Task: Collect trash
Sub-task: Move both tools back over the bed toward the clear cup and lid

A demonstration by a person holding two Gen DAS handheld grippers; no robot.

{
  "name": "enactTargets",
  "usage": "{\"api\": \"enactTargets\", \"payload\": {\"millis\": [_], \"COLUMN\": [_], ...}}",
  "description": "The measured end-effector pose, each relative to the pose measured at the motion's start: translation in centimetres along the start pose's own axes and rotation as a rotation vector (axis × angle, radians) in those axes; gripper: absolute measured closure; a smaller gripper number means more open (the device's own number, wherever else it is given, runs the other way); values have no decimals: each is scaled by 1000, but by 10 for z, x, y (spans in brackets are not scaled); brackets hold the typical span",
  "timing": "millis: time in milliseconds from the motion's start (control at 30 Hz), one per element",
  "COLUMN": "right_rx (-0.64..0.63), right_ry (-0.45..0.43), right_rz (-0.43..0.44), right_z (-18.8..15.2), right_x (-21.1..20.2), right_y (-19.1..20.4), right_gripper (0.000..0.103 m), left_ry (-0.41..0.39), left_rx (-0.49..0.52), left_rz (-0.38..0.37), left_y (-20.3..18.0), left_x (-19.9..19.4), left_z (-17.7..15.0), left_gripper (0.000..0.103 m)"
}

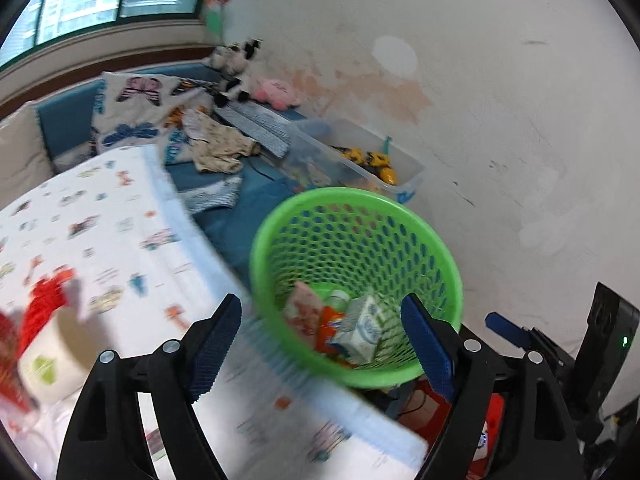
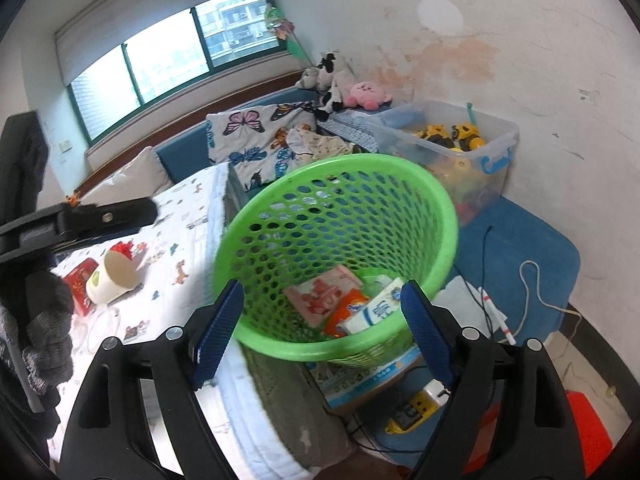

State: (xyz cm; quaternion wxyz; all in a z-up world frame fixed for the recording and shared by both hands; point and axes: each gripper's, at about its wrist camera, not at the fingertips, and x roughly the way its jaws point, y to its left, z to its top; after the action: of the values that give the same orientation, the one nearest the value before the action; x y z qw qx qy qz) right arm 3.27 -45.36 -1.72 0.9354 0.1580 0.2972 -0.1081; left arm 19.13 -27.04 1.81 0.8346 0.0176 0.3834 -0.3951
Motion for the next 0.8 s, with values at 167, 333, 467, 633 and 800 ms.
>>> {"api": "enactTargets", "payload": {"millis": [167, 333, 467, 633, 800], "right_rx": [-25, -51, -79, -108, -132], "right_ry": [11, 24, 36, 52, 71], "right_rz": [34, 71, 99, 132, 175], "right_z": [-1, -1, -2, -3, -6], "right_x": [2, 7, 12, 18, 24], "right_y": [21, 42, 61, 83, 105], "right_gripper": [20, 19, 18, 17, 15], "left_ry": [-25, -42, -62, -84, -72], "left_rx": [-55, -100, -136, -213, -276], "left_rz": [59, 155, 233, 316, 372], "left_y": [30, 67, 94, 134, 168], "left_x": [-31, -60, -85, -114, -129], "left_z": [-21, -45, -64, -88, -110], "left_gripper": [24, 24, 24, 24, 24]}}
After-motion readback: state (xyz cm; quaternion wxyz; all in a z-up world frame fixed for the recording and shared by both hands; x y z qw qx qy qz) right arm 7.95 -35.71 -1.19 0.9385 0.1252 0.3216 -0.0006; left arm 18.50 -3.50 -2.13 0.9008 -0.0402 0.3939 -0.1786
